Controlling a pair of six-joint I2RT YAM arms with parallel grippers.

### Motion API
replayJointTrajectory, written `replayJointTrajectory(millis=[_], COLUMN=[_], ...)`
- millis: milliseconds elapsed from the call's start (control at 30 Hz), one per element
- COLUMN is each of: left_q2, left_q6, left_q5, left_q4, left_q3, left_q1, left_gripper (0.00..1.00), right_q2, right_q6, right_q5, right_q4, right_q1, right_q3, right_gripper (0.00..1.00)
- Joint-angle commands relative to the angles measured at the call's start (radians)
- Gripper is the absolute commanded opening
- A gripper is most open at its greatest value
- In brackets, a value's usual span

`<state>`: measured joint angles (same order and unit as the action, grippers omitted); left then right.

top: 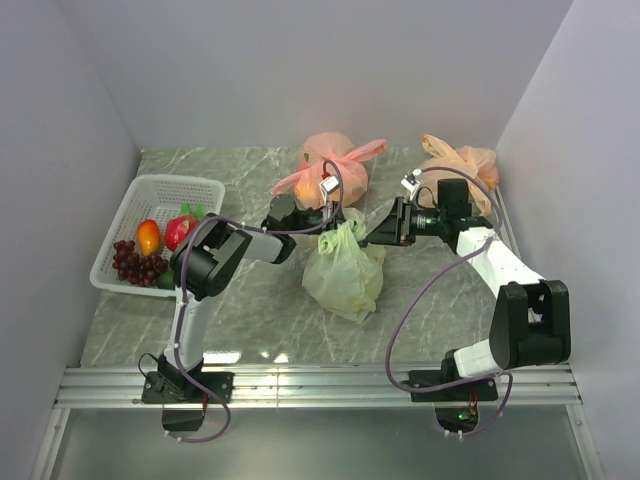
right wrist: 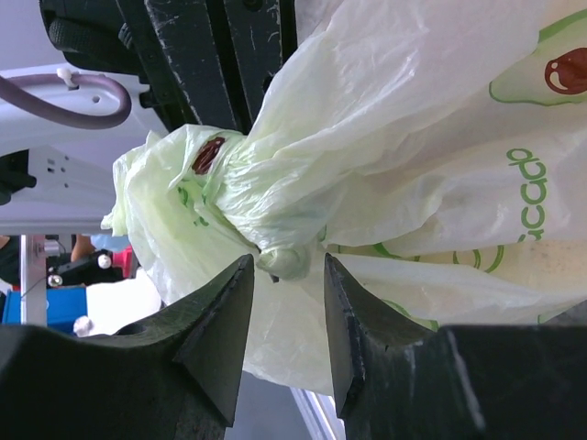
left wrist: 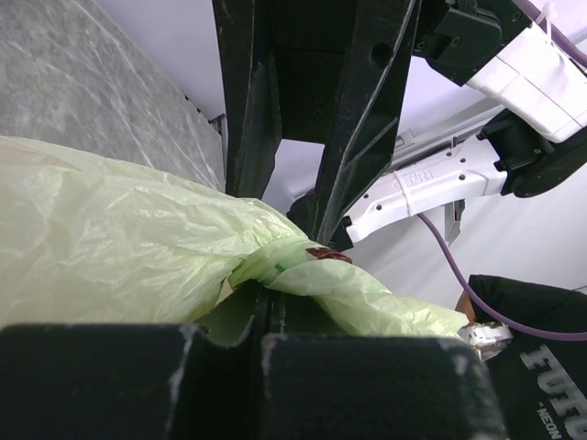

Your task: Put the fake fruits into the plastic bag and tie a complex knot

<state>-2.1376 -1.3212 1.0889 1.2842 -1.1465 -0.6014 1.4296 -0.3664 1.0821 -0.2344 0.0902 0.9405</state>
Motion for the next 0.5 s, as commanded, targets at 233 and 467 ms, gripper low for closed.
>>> replayJointTrajectory(millis=[233,467], left_q2=[0.025,0.028], left_q6=[0.019,0.037], left_q5=[0.039,0.028], left_q4=[0.29,0.271], left_q3=[-0.041,-0.038], left_q1=[-0.014,-0.014], left_gripper=[0.01,0.01], right_q2=[0.028,0.029], right_q6=[-0.051,0.003], right_q5=[0.019,0.039], right_q4=[0.084,0.024], right_q1=[0.022,0.023], right_q3=[0.017,0.021], right_gripper=[0.39,0.24])
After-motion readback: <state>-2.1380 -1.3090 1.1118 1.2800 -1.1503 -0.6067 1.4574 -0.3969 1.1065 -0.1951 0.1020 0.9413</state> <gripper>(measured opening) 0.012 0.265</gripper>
